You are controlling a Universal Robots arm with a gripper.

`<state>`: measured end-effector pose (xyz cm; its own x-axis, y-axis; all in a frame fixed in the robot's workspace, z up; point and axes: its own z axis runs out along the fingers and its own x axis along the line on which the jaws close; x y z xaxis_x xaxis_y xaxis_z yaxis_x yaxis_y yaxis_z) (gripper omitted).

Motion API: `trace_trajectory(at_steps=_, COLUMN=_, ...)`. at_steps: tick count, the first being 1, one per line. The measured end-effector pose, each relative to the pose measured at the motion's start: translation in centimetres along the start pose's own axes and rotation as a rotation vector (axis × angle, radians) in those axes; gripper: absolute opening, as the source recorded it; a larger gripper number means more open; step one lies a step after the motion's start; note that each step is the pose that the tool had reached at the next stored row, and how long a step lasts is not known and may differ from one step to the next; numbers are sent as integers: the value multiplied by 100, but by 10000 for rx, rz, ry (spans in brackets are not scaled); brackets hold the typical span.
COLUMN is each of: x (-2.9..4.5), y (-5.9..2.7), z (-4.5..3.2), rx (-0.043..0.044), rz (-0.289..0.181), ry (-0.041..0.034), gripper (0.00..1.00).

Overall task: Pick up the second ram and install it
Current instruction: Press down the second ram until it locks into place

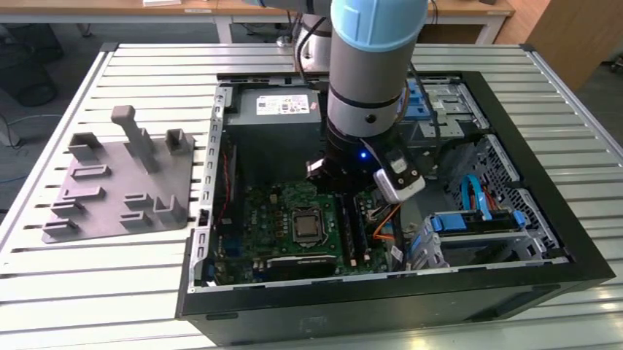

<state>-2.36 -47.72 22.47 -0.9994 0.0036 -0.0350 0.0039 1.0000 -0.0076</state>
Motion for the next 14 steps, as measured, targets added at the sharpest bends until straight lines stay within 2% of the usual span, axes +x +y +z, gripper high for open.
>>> trace_trajectory(at_steps=5, x=3, y=-197, z=24, rx=5, rz=-1, ry=0, gripper=10)
trace_trajectory(at_steps=8, x=4, y=-268, z=38, rx=18, rz=-1, ry=0, gripper=10)
trace_trajectory(at_steps=14, x=4, y=-300, z=47, rx=20, rz=-1, ry=1, gripper=10)
